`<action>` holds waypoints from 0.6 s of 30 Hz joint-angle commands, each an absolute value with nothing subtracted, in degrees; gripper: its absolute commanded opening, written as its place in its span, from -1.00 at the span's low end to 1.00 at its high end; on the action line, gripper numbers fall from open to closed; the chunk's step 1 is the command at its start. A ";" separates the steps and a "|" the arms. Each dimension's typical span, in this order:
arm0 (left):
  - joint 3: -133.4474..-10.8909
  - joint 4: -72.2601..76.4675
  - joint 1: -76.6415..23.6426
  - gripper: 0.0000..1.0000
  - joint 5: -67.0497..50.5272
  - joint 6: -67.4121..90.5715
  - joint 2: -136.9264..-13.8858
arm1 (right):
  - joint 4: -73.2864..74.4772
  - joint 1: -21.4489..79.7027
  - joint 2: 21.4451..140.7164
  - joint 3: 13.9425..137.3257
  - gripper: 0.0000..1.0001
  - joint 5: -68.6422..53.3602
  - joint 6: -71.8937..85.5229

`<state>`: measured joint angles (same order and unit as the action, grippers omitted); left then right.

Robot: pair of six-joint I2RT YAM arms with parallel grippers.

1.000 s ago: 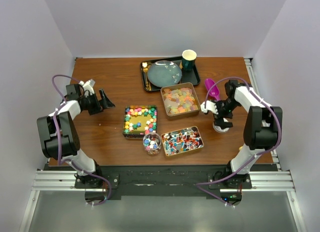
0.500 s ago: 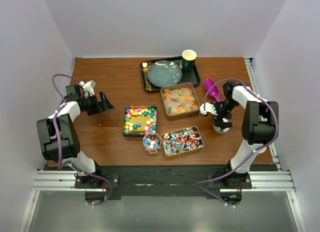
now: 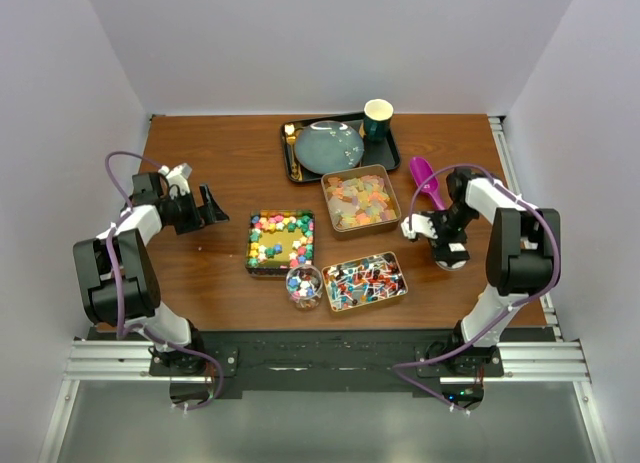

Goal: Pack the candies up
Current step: Adjust the bottle lid at the center of the board.

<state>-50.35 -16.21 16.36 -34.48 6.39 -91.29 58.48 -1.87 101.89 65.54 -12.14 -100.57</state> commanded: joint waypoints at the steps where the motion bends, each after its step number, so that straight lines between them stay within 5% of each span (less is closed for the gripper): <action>1: -50.19 -14.94 16.52 0.98 -35.68 6.07 -89.47 | 55.55 -1.67 101.08 63.63 0.97 -10.98 -102.13; 18: -48.78 -13.54 16.61 0.98 -36.65 7.38 -89.03 | 57.65 -4.39 95.01 64.60 0.97 -15.29 -99.49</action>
<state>-49.15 -15.53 16.36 -34.96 6.83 -90.63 58.13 -2.94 97.54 65.89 -13.67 -98.08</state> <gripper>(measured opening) 0.991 0.986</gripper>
